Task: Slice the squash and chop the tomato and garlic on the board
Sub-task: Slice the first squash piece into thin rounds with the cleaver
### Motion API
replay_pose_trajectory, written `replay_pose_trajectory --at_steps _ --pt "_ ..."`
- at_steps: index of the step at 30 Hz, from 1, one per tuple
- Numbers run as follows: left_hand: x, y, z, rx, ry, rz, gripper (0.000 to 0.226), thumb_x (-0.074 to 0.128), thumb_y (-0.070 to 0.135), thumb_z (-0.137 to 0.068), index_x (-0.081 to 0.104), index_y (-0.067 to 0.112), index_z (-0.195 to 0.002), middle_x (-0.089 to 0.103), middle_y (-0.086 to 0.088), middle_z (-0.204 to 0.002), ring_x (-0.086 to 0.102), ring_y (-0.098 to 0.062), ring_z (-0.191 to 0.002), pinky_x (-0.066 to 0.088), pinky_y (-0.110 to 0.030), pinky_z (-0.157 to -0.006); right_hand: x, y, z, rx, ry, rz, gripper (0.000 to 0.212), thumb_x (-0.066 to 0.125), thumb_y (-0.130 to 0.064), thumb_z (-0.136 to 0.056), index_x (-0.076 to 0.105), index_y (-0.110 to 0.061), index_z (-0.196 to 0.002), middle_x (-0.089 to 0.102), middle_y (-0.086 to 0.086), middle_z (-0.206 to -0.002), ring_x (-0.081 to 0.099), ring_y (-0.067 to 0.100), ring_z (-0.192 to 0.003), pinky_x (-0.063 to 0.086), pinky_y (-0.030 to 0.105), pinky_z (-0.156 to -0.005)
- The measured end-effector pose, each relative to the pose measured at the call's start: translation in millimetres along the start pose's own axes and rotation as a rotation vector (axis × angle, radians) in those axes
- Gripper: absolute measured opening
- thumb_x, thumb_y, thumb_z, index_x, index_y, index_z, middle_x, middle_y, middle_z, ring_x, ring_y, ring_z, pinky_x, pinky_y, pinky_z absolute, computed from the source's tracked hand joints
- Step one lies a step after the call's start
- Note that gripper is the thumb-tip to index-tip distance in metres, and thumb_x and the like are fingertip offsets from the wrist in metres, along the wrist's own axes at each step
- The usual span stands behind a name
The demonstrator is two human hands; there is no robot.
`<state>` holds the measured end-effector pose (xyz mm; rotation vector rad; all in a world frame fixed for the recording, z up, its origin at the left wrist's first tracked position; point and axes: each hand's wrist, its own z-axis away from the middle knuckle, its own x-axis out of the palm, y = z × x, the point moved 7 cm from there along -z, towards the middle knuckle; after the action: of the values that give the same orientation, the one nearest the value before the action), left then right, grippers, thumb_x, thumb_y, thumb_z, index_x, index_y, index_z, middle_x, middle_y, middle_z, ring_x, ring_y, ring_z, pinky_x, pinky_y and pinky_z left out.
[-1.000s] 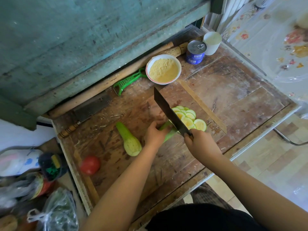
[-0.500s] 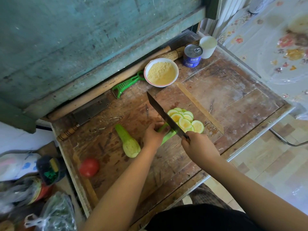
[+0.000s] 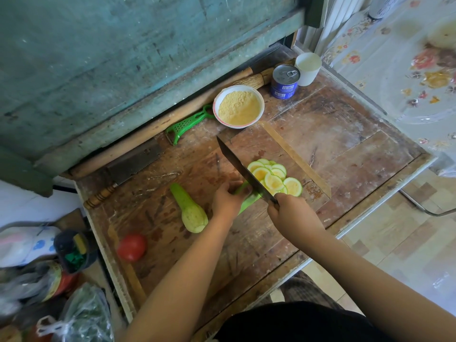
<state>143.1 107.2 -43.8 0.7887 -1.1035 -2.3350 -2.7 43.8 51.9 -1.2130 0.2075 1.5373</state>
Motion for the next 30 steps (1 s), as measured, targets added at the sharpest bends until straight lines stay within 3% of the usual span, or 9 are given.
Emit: replay_pose_trajectory --at_steps 11,15,30 --pt "0.0 -2.8 -3.5 -0.004 0.002 0.031 0.021 0.076 0.029 -0.078 0.063 0.026 -0.092 0.066 0.007 -0.093 0.062 -0.016 -0.093 0.050 -0.033 -0.084 11.0 3.0 -12.5 0.038 -0.032 0.009 0.037 0.038 -0.027 -0.099 0.036 -0.015 -0.064 0.045 0.004 -0.061 0.043 0.023 -0.054 0.031 0.028 -0.048" --pt "0.5 -2.1 -2.6 -0.002 0.010 0.020 0.020 0.076 0.028 -0.078 0.060 0.026 -0.091 0.063 0.010 -0.090 0.061 -0.015 -0.092 0.046 -0.029 -0.078 17.0 4.5 -20.6 0.065 -0.045 -0.008 0.038 0.039 -0.027 -0.099 0.036 -0.013 -0.064 0.045 0.005 -0.063 0.041 0.021 -0.054 0.028 0.027 -0.047" --pt "1.0 -1.4 -2.1 0.019 -0.009 -0.033 0.027 0.076 0.033 -0.078 0.062 0.026 -0.099 0.064 0.006 -0.103 0.060 -0.013 -0.099 0.048 -0.031 -0.089 23.6 14.5 -26.5 0.106 -0.057 -0.126 0.036 0.042 -0.026 -0.098 0.037 -0.014 -0.064 0.046 0.004 -0.062 0.043 0.022 -0.055 0.029 0.029 -0.046"
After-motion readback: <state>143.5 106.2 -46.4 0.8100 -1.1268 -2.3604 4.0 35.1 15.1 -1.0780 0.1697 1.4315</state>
